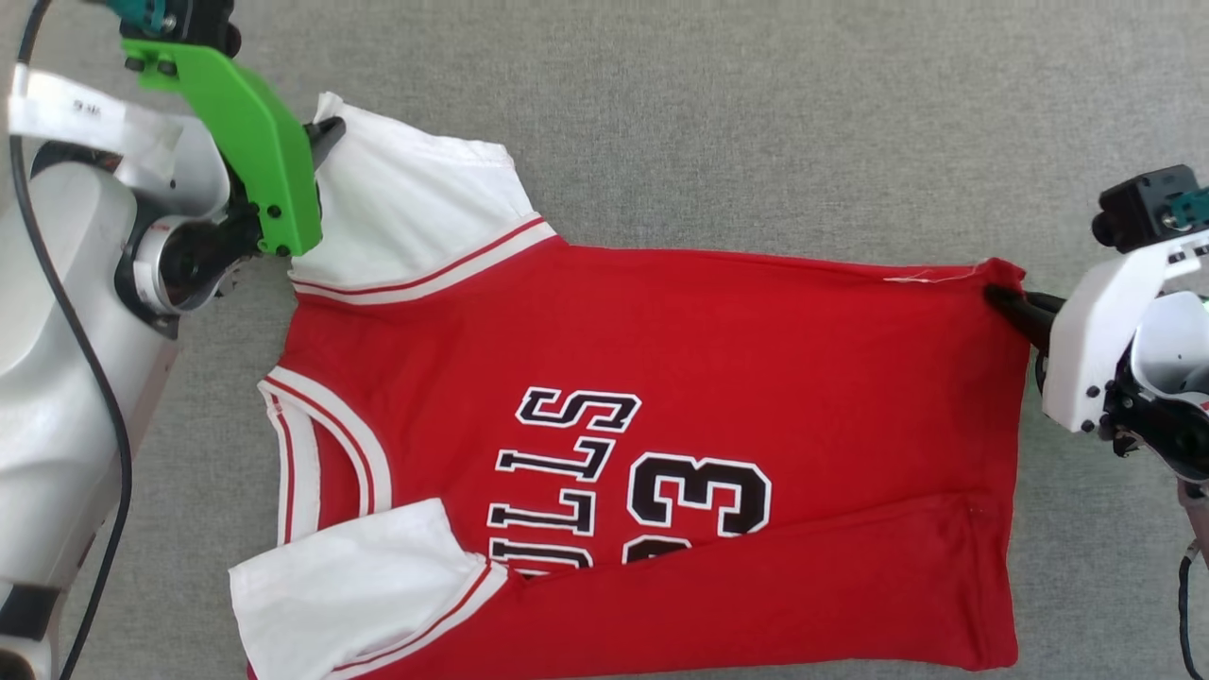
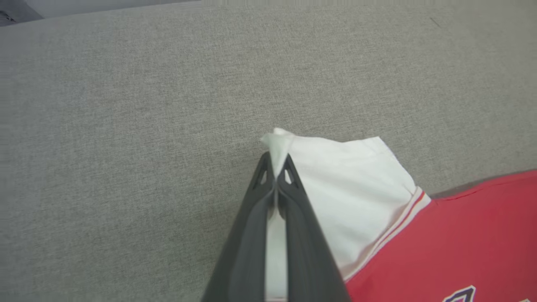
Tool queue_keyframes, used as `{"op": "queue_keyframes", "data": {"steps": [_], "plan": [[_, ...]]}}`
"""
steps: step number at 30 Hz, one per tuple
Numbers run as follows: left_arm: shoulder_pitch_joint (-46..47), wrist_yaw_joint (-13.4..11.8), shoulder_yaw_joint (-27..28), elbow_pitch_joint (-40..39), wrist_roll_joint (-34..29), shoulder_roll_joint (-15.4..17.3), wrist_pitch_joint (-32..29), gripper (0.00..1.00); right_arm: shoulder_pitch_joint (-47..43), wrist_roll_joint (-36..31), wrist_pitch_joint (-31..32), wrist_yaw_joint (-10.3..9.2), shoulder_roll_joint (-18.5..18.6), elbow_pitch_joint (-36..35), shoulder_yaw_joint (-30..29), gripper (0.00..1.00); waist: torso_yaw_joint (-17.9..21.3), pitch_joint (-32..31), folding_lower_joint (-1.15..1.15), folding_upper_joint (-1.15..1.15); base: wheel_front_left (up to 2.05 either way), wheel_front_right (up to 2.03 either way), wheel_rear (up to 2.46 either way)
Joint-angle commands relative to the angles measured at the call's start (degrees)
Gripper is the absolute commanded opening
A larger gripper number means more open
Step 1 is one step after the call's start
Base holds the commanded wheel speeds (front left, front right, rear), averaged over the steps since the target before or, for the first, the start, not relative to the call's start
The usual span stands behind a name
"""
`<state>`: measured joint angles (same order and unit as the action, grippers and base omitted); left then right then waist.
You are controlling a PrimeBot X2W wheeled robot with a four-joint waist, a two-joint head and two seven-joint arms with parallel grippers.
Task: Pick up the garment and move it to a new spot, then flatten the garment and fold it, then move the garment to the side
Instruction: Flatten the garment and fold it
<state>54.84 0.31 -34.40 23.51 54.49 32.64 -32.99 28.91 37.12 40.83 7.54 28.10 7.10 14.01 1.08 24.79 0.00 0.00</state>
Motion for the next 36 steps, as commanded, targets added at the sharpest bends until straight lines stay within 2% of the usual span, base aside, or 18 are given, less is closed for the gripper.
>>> {"op": "queue_keyframes", "data": {"steps": [1,11,23,32,36], "plan": [[-1.7,-0.1,0.7,-0.5,-0.4,0.8,1.3,0.00,-1.5,-0.6,-0.9,-0.05,-0.4,-0.1,-1.2,0.00,-0.4,-2.2,0.00,0.00,0.00,0.00,0.00],[-17.3,-3.8,4.2,-8.8,2.0,4.4,9.9,0.00,-12.7,-3.0,-1.9,-0.05,-4.3,-2.9,-6.3,0.00,-2.1,-9.4,0.00,0.00,0.00,0.00,0.00],[-39.4,-11.3,7.7,-20.8,4.4,7.2,19.3,0.00,-23.8,-5.4,-4.5,-0.05,-8.3,-2.9,-9.2,0.00,-4.1,-14.9,0.00,0.00,0.00,0.00,0.00],[-52.7,-15.0,7.2,-24.2,7.1,6.1,21.8,0.00,-28.7,-6.9,-7.3,-0.05,-11.7,-0.8,-13.1,0.00,-4.8,-17.5,0.00,0.00,0.00,0.00,0.00],[-56.9,-15.7,6.4,-24.6,8.4,5.3,22.1,0.00,-30.9,-7.6,-8.4,-0.05,-12.8,-0.4,-15.2,0.00,-5.1,-18.2,0.00,0.00,0.00,0.00,0.00]]}}
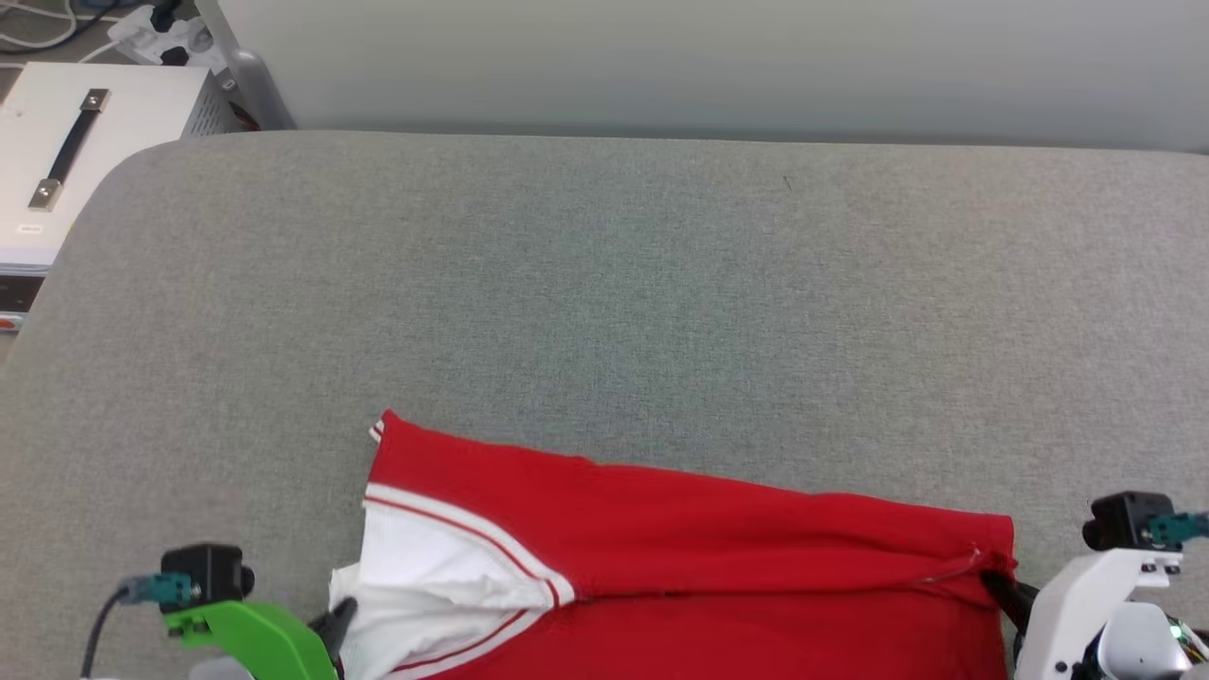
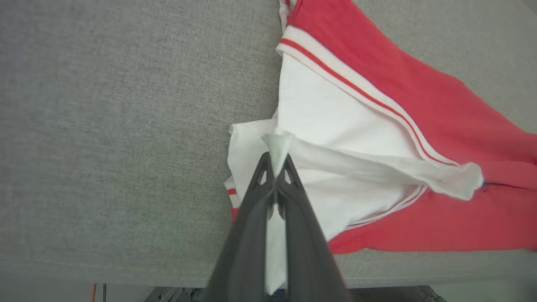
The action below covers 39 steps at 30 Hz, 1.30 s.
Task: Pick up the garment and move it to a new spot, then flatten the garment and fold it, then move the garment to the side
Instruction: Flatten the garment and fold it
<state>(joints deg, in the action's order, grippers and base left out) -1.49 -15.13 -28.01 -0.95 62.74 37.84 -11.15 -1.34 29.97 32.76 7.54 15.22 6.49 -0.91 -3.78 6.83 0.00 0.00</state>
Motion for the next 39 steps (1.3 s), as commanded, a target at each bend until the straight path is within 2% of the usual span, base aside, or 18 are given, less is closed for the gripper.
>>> {"op": "queue_keyframes", "data": {"steps": [1,11,12,13,14,15,19,23,32,39], "plan": [[-1.2,-0.4,-0.2,0.1,0.2,-0.2,0.2,0.00,-1.2,-0.8,-0.8,-0.05,-0.2,0.3,-1.0,0.00,-0.4,-0.3,0.00,0.00,0.00,0.00,0.00],[-1.0,2.4,-2.2,5.4,1.3,-3.9,0.7,0.00,-4.1,-1.2,-0.8,-0.05,-3.5,0.7,-1.7,0.00,0.1,-0.1,0.00,0.00,0.00,0.00,0.00],[-0.8,2.7,-2.3,6.0,1.3,-4.0,0.8,0.00,-4.0,-1.4,-1.0,-0.05,-3.5,0.6,-1.6,0.35,0.1,-0.1,0.00,0.00,0.00,0.00,0.00],[-0.4,2.9,-2.5,6.6,1.1,-4.3,0.9,0.27,-4.1,-1.3,-1.1,-0.05,-3.6,0.7,-1.6,1.00,0.2,-0.2,0.00,0.00,0.00,0.00,0.00],[0.0,3.1,-2.5,7.0,1.1,-4.5,1.1,0.74,-4.0,-1.5,-1.4,-0.05,-3.5,0.4,-1.5,1.00,0.2,-0.3,0.00,0.00,0.00,0.00,0.00],[0.4,3.3,-2.6,7.3,0.8,-4.6,1.3,1.00,-3.9,-1.6,-2.1,-0.05,-3.5,0.0,-1.5,1.00,0.2,-0.4,0.00,0.00,0.00,0.00,0.00],[2.1,3.1,-2.4,7.4,-1.2,-4.4,3.0,1.00,-4.1,-1.6,-2.4,-0.05,-3.6,-1.4,-1.5,1.00,0.3,-1.0,0.00,0.00,0.00,0.00,0.00],[3.4,1.7,-1.8,5.8,-3.9,-3.7,5.6,1.00,-4.5,-2.1,-2.3,-0.05,-3.6,-4.5,-2.1,1.00,0.4,-1.9,0.00,0.00,0.00,0.00,0.00],[4.9,-2.5,-0.5,-0.8,-11.2,-3.3,14.1,1.00,-7.3,-4.3,1.5,-0.05,-4.3,-12.9,-5.9,1.00,0.4,-3.6,0.00,0.00,0.00,0.00,0.00],[6.3,-5.7,0.7,-5.1,-18.2,-4.6,23.1,1.00,-7.6,-4.6,6.4,-0.05,-3.5,-15.0,-8.2,1.00,-0.3,-3.2,0.00,0.00,0.00,0.00,0.00]]}}
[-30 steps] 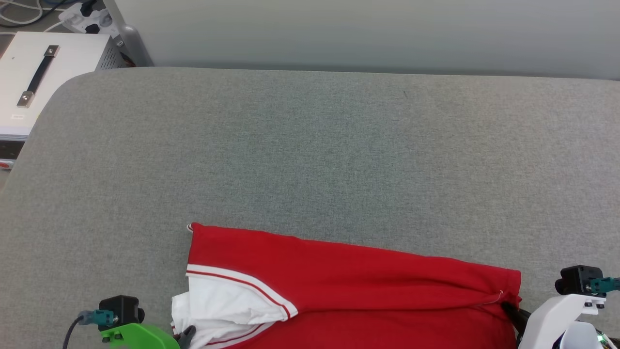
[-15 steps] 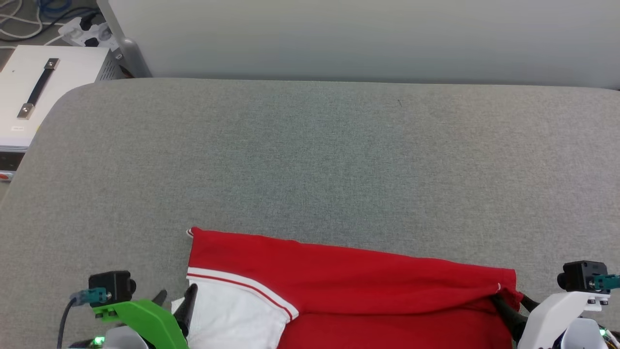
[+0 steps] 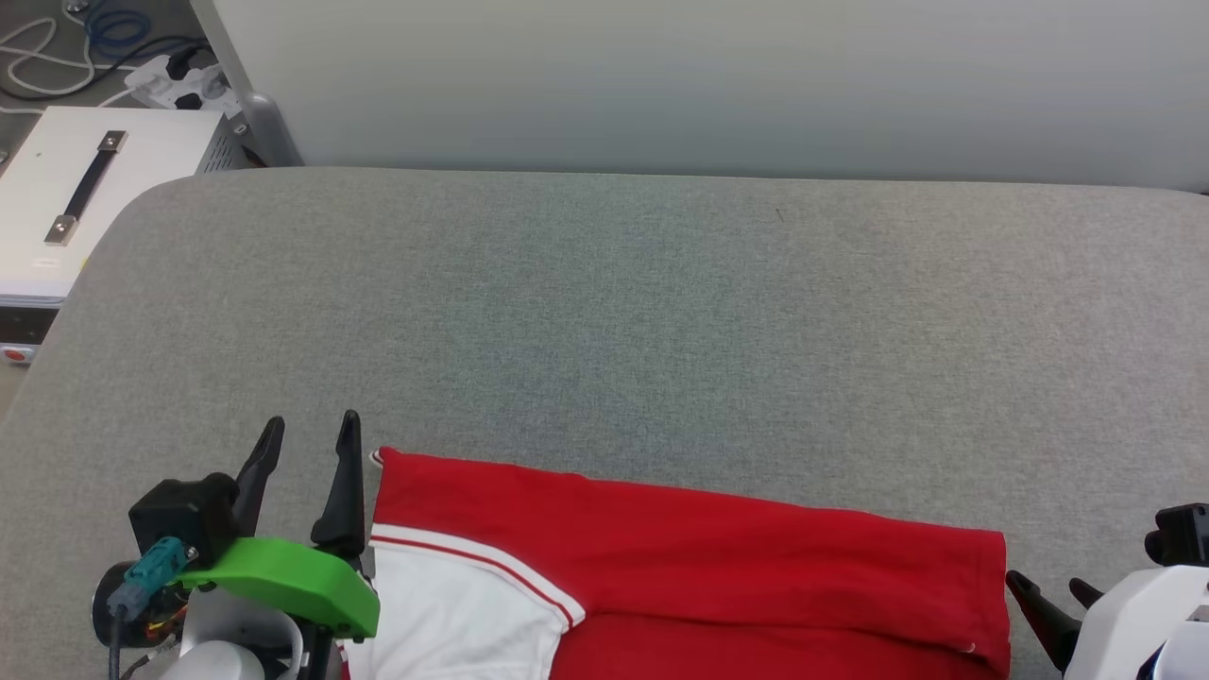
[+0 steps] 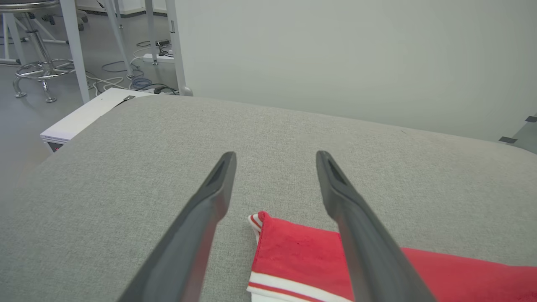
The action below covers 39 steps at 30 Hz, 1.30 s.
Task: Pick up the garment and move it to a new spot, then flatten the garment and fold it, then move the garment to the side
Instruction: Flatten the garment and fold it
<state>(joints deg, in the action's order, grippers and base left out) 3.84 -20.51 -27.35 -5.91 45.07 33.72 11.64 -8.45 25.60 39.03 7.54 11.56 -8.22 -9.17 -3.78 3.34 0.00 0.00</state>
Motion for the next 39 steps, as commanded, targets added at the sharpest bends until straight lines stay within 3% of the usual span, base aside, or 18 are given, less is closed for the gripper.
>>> {"op": "queue_keyframes", "data": {"steps": [1,10,19,20,21,22,39], "plan": [[1.2,-0.8,0.2,-0.9,-1.7,-0.5,1.0,1.00,-0.4,-0.2,0.9,-0.05,0.4,-0.1,0.2,1.00,-0.5,0.6,0.00,0.00,0.00,0.00,0.00],[3.5,-3.0,-0.4,-6.9,-10.6,-1.4,3.0,1.00,1.4,1.4,3.5,-0.05,1.3,4.2,2.9,1.00,-3.3,5.6,0.00,0.00,0.00,0.00,0.00],[4.7,-3.5,-1.4,-7.7,-12.8,-1.8,3.0,1.00,1.8,3.3,4.2,-0.05,0.9,8.9,6.6,1.00,-4.2,7.7,0.00,0.00,0.00,0.00,0.00],[4.7,-3.5,-1.4,-7.6,-12.8,-1.9,3.0,1.00,1.8,3.7,4.7,-0.05,0.9,9.3,7.1,0.53,-4.2,7.7,0.00,0.00,0.00,0.00,0.00],[4.7,-3.6,-1.4,-7.5,-12.8,-2.0,3.0,1.00,1.8,3.8,4.8,-0.05,1.0,9.5,7.5,0.33,-4.1,7.7,0.00,0.00,0.00,0.00,0.00],[4.7,-3.5,-1.4,-7.4,-12.8,-2.0,3.0,1.00,1.9,4.0,4.6,-0.05,1.1,9.8,7.7,0.00,-4.1,7.6,0.00,0.00,0.00,0.00,0.00],[2.0,-4.9,-1.0,-5.9,-13.4,-0.8,3.0,1.00,4.6,3.9,1.7,-0.05,3.3,10.4,4.3,0.00,-1.9,2.3,0.00,0.00,0.00,0.00,0.00]]}}
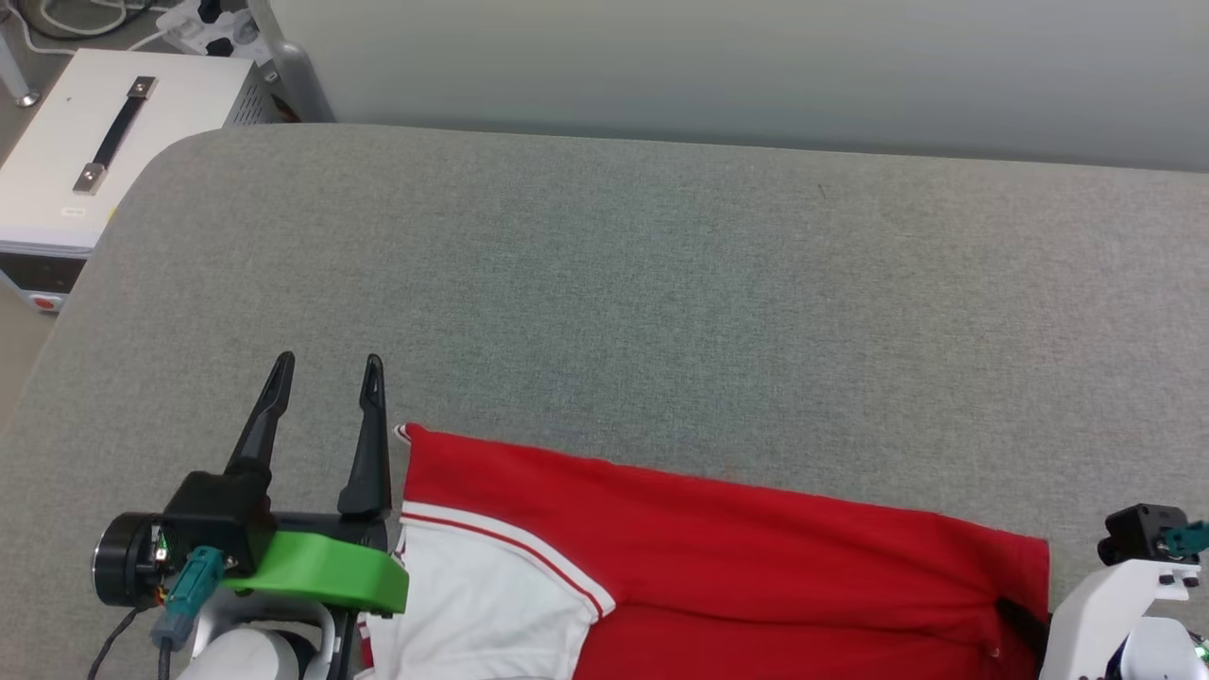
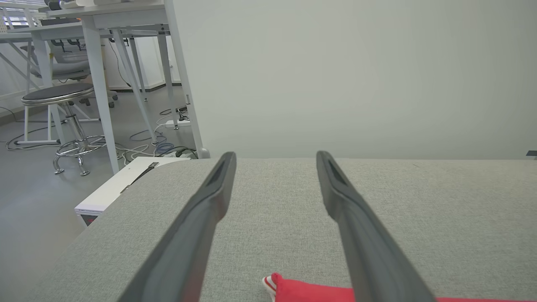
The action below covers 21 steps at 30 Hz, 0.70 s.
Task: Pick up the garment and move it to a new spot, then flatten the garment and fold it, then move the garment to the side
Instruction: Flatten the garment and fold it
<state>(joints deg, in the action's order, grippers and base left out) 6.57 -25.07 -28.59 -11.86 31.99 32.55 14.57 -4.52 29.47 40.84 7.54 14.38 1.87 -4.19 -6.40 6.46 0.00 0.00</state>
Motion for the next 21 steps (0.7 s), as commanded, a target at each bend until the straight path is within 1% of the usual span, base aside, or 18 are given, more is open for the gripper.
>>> {"op": "queue_keyframes", "data": {"steps": [1,5,10,14,18,21], "plan": [[-0.9,-0.4,0.3,0.1,-0.3,0.3,0.0,1.00,0.7,0.1,0.0,-0.05,0.6,0.5,-1.2,0.00,0.9,-1.1,0.00,0.00,0.00,0.00,0.00],[-1.2,-0.5,0.2,0.4,-0.4,0.5,0.0,1.00,0.5,0.1,0.5,-0.05,1.6,0.7,-4.0,0.00,1.7,-1.7,0.00,0.00,0.00,0.00,0.00],[-1.6,-0.5,0.0,1.1,-0.3,0.5,0.0,1.00,0.6,0.5,1.0,-0.05,3.2,1.6,-9.2,0.00,2.8,-2.2,0.00,0.00,0.00,0.00,0.00],[-1.6,-0.3,-0.4,1.7,-0.2,0.4,-0.1,1.00,1.2,1.3,1.4,-0.05,3.7,2.7,-13.5,0.00,3.3,-2.7,0.00,0.00,0.00,0.00,0.00],[-1.6,-0.2,-0.5,2.2,0.0,0.5,-0.2,1.00,1.9,3.8,2.8,-0.05,2.7,2.4,-14.8,0.00,3.5,-3.2,0.00,0.00,0.00,0.00,0.00],[-1.7,-0.1,-0.4,2.3,0.6,0.5,-0.6,1.00,2.6,9.1,5.0,-0.05,0.2,1.7,-14.6,0.00,3.4,-3.4,0.00,0.00,0.00,0.00,0.00]]}}
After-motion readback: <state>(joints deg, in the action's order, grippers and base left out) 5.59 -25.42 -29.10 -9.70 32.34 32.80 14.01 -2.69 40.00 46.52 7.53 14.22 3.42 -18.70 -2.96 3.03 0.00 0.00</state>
